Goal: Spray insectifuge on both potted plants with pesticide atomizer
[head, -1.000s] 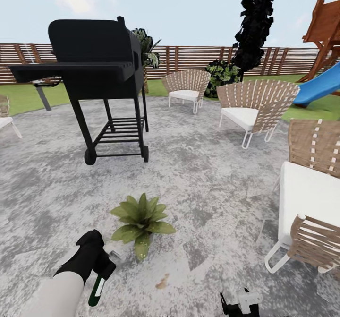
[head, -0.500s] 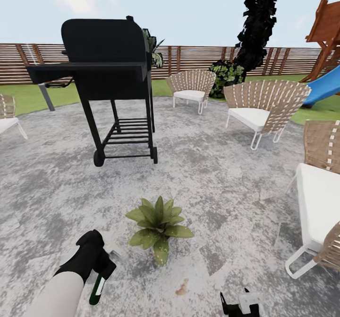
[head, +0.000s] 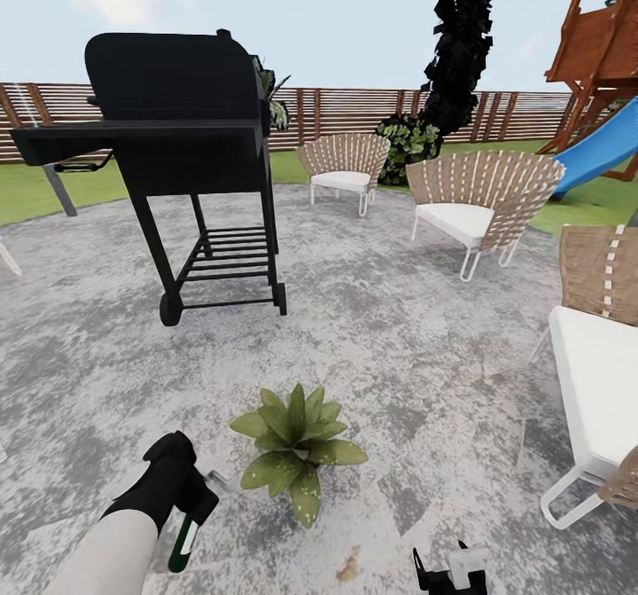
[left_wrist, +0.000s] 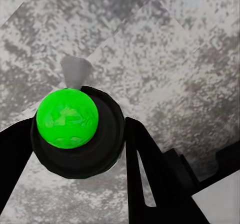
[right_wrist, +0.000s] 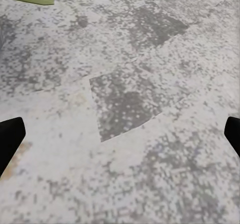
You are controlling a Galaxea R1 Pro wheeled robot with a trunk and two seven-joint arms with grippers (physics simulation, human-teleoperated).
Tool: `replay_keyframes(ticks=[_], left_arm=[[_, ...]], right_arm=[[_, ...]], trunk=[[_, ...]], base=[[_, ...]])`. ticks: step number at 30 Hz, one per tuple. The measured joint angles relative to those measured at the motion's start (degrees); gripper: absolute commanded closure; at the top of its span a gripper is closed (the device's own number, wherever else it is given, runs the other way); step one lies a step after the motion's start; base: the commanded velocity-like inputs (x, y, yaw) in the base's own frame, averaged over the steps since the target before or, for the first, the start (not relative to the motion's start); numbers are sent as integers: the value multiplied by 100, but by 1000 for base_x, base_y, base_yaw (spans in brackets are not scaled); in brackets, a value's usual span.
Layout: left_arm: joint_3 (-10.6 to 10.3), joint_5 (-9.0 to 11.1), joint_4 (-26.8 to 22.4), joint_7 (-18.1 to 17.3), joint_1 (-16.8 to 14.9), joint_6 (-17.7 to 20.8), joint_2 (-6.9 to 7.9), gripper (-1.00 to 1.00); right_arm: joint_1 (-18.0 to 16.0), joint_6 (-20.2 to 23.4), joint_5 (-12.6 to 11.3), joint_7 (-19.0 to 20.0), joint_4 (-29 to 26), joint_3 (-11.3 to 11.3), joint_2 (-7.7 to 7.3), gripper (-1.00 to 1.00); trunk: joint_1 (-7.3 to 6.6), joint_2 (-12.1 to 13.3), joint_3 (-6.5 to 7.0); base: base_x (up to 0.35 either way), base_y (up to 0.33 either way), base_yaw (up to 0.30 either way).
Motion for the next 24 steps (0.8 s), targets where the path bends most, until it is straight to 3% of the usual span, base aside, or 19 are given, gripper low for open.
replay_keyframes(ticks=[5,9,11,16,24], left_arm=[[-70,-29,13,-44,196,-126,-29,100],[-14,-11,29,-308,229,-1008,6,100],[-9,-17,15,-414,234,-1146,4,100],[2,-27,0,-432,235,-1182,8,100],[4,-29,-1,-438,232,-1179,2,100]], right_arm=[[0,0,0,6,0,0,0,-100],[0,0,1,6,0,0,0,-100],[0,0,1,6,0,0,0,-100],[1,1,0,7,-1,0,0,-100],[2,4,1,7,-3,0,0,-100]], trunk=[[0,0,0],[0,0,0],[0,0,0],[1,0,0],[0,0,0]], base=[[0,0,0],[0,0,0],[0,0,0],[-45,77,-49],[-88,289,-275]])
